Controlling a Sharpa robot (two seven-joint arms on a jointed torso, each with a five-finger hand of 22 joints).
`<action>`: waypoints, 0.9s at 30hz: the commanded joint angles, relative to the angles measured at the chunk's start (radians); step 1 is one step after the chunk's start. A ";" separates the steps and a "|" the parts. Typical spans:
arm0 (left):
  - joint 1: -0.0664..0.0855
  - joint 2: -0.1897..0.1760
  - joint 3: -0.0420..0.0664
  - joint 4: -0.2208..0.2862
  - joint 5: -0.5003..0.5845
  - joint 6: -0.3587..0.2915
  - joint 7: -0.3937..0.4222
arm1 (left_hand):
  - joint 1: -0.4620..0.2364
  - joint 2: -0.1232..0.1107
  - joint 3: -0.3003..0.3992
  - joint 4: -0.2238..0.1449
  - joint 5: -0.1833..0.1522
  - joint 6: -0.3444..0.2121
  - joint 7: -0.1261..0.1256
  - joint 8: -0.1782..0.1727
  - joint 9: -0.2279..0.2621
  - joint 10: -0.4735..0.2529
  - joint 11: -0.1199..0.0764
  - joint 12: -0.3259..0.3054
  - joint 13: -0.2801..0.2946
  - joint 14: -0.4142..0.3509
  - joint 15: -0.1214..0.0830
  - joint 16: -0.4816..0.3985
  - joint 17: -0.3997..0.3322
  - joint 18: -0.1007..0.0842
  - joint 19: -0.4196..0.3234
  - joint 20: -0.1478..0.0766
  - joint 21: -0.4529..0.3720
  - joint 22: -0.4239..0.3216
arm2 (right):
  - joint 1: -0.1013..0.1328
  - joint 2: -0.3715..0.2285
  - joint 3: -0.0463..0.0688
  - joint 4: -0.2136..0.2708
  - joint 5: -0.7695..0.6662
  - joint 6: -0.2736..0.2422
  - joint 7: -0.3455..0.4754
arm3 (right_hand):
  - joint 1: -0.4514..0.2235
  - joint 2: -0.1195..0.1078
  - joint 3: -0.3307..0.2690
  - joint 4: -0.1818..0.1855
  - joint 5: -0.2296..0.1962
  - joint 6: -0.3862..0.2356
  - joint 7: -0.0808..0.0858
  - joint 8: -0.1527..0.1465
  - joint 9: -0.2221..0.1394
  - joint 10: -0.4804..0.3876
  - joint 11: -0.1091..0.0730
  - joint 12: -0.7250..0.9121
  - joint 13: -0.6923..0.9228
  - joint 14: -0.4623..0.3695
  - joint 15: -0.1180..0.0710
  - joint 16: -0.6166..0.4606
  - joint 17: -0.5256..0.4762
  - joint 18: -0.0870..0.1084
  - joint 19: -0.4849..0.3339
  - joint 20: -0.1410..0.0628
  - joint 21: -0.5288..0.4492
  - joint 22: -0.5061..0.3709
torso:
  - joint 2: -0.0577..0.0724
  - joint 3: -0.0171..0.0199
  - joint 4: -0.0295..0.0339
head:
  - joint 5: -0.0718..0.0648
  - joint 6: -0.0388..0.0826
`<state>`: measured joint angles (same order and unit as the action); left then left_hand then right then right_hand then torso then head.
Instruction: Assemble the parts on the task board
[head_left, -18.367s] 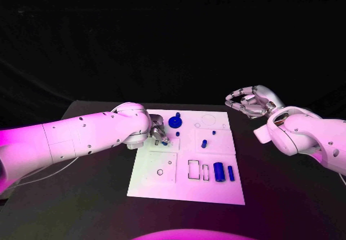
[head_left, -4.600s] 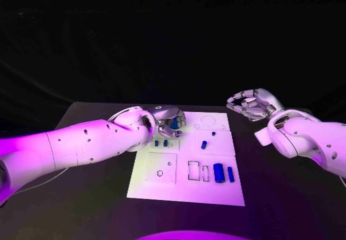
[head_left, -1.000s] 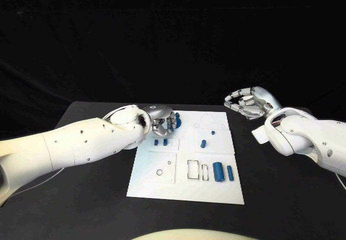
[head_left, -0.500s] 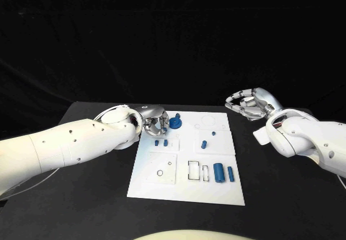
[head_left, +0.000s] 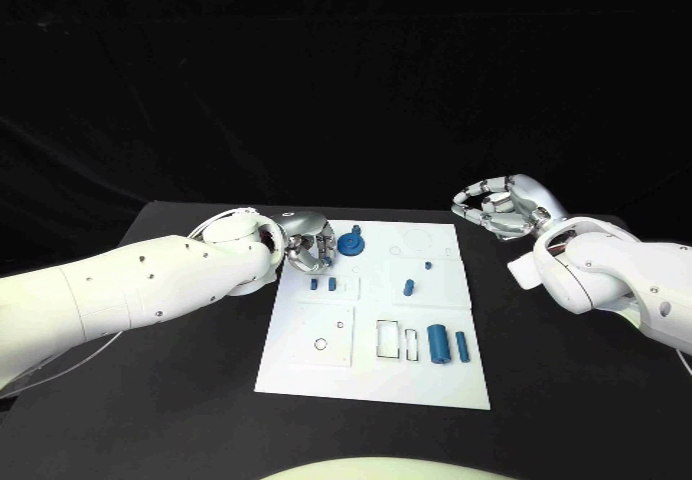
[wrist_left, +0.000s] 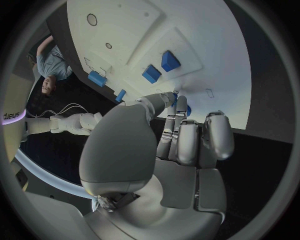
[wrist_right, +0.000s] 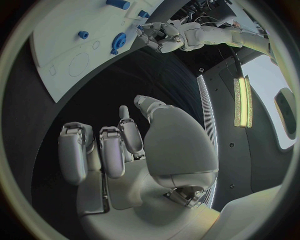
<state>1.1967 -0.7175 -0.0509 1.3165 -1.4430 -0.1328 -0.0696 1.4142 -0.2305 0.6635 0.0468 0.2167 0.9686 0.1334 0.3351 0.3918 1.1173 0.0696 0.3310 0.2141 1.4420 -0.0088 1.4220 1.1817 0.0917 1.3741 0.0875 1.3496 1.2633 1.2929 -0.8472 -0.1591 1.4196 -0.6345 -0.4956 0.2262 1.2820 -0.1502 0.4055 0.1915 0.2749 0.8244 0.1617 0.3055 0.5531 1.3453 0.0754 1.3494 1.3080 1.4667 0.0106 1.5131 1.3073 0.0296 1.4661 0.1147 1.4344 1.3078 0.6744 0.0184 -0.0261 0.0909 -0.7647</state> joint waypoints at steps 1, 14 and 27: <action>0.000 0.004 0.001 -0.003 0.006 0.029 -0.009 | -0.010 0.004 -0.007 -0.001 -0.005 0.006 0.003 -0.007 0.001 0.003 0.000 -0.005 -0.001 -0.002 0.007 0.000 -0.001 -0.012 0.001 0.005 -0.001 -0.002 | -0.001 0.000 0.000 0.001 -0.010 0.007 0.004 | -0.005 0.001 0.005 0.004 0.005 -0.004 -0.001 0.006 0.002 0.003 0.001 0.001 0.012 0.062 -0.007 -0.004 0.094 0.009 0.013 -0.005 -0.003 0.158 | 0.000 0.0005 -0.0011 | 0.002 0.001; 0.000 0.016 0.000 -0.017 -0.001 0.037 -0.010 | -0.010 0.004 -0.006 -0.001 -0.005 0.005 0.003 -0.007 0.001 0.003 0.000 -0.005 -0.001 -0.001 0.008 0.000 0.001 -0.012 0.001 0.005 -0.001 -0.001 | -0.001 0.001 0.000 0.002 -0.010 0.008 0.004 | -0.005 0.001 0.005 0.004 0.005 -0.004 -0.001 0.006 0.002 0.003 0.001 0.001 0.012 0.062 -0.007 -0.004 0.094 0.009 0.013 -0.005 -0.003 0.158 | 0.000 0.0001 -0.0008 | 0.001 -0.002; 0.000 0.025 0.000 -0.021 -0.001 0.063 -0.015 | -0.010 0.005 -0.007 -0.001 -0.005 0.006 0.003 -0.008 0.001 0.004 0.001 -0.007 -0.001 -0.002 0.008 0.000 -0.001 -0.012 0.001 0.005 -0.002 -0.002 | -0.001 0.001 0.000 0.002 -0.010 0.009 0.004 | -0.005 0.001 0.006 0.003 0.005 -0.005 -0.001 0.008 0.002 0.004 0.000 0.001 0.011 0.062 -0.008 -0.005 0.093 0.009 0.012 -0.006 -0.006 0.156 | 0.000 0.0007 -0.0005 | 0.002 -0.004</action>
<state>1.1968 -0.6963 -0.0510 1.2940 -1.4437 -0.1016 -0.0818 1.4101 -0.2265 0.6635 0.0468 0.2161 0.9683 0.1334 0.3280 0.3918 1.1172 0.0698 0.3310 0.2144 1.4420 -0.0087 1.4219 1.1818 0.0917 1.3740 0.0875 1.3496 1.2625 1.2928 -0.8469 -0.1591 1.4207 -0.6351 -0.4955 0.2262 1.2820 -0.1502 0.4084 0.1944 0.2749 0.8243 0.1617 0.3098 0.5538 1.3453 0.0754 1.3494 1.3077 1.4667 0.0106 1.5131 1.3078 0.0296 1.4661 0.1147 1.4344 1.3074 0.6742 0.0190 -0.0267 0.0922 -0.7692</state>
